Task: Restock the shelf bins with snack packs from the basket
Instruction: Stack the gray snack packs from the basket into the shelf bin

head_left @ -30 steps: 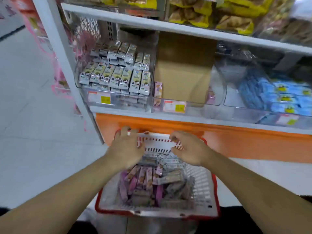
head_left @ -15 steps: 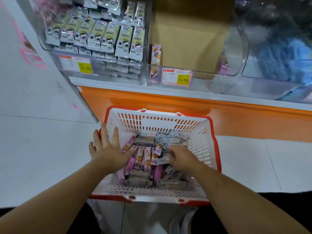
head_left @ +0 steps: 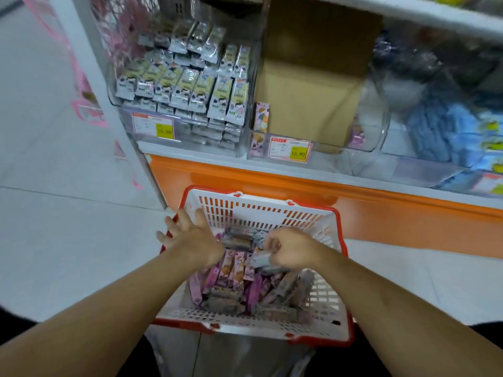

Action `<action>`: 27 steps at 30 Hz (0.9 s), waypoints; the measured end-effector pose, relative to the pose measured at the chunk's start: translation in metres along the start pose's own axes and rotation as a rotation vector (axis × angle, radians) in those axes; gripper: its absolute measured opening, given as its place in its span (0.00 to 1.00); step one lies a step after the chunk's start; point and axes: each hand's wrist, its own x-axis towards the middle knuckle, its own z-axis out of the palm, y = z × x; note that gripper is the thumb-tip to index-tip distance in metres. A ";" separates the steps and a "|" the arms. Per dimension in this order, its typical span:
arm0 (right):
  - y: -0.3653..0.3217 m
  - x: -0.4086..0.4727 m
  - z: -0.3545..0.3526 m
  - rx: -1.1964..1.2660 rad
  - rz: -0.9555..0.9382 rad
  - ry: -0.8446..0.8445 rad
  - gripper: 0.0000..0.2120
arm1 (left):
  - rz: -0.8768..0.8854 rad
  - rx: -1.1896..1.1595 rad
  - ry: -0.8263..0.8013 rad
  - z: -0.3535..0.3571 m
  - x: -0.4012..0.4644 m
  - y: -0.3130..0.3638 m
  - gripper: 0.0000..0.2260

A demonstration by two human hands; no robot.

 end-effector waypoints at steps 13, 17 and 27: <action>-0.101 -0.122 -0.122 0.358 -0.240 0.188 0.15 | 0.760 -0.362 0.059 -0.117 -0.104 0.005 0.18; -0.114 -0.115 -0.122 0.292 -0.238 0.287 0.14 | 0.779 -0.393 0.193 -0.120 -0.103 0.006 0.10; -0.126 -0.111 -0.117 -0.009 -0.493 0.571 0.40 | 0.622 -1.001 0.014 -0.157 -0.092 -0.001 0.21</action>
